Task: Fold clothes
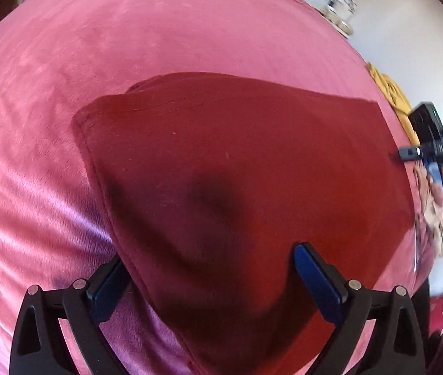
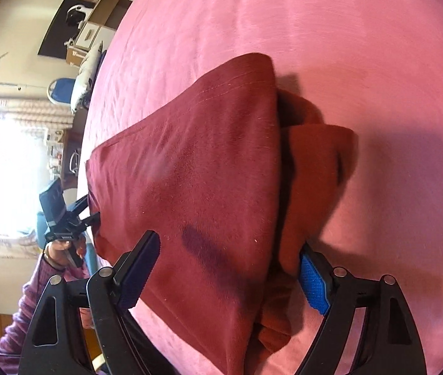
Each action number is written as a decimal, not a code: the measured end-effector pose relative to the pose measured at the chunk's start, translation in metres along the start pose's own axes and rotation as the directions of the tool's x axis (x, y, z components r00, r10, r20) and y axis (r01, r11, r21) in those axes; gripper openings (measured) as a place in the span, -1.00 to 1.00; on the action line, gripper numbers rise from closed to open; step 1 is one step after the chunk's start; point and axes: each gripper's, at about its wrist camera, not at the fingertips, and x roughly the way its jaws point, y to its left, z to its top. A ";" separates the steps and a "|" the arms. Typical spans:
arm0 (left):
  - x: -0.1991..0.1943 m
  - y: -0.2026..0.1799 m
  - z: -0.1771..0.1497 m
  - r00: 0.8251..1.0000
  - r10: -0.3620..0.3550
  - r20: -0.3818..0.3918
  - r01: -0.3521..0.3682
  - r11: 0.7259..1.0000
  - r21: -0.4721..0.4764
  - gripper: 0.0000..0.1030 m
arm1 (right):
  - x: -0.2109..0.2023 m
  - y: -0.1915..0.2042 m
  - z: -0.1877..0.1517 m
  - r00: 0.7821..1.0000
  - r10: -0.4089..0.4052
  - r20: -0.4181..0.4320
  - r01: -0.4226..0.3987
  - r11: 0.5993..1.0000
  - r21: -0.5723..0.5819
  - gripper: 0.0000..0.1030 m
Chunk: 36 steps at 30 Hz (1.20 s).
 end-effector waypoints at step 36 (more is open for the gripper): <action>-0.005 -0.003 0.004 0.995 0.090 0.043 -0.085 0.991 -0.106 -0.70 | -0.005 0.003 -0.003 0.955 -0.295 -0.016 0.292 0.950 -0.111 -0.35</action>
